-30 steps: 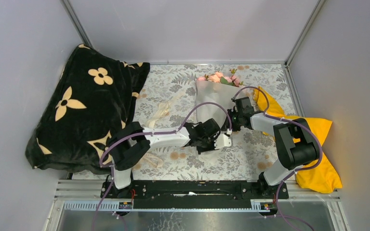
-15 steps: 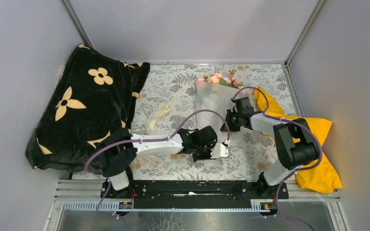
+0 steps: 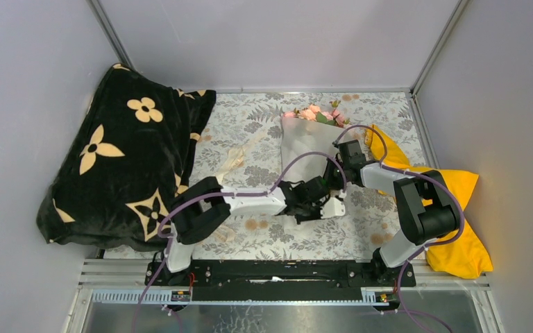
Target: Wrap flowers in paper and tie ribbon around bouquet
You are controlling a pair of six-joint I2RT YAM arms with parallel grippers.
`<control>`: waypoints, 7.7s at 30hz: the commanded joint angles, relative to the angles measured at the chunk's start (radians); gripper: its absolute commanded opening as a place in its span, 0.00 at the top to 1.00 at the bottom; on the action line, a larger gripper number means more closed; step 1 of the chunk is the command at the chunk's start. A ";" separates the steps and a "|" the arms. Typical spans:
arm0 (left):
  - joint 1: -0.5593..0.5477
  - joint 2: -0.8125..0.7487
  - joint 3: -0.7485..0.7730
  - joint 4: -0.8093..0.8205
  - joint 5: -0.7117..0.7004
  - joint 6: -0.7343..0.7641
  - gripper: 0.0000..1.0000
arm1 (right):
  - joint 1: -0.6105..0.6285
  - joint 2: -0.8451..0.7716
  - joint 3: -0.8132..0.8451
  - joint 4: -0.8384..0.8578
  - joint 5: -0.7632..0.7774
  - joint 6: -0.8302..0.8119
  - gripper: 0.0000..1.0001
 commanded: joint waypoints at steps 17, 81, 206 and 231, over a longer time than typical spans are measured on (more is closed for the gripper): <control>0.018 -0.162 -0.031 0.003 0.025 -0.015 0.75 | -0.003 -0.016 -0.020 0.004 0.014 -0.004 1.00; 0.230 0.106 0.034 0.117 0.036 -0.353 0.60 | -0.072 -0.059 0.212 -0.088 0.198 -0.132 0.00; -0.010 -0.064 0.143 -0.087 0.012 -0.160 0.29 | -0.194 0.069 0.028 0.023 -0.092 -0.007 1.00; 0.748 0.368 0.577 -0.241 -0.077 -0.050 0.11 | -0.194 0.021 0.063 -0.063 -0.086 -0.083 1.00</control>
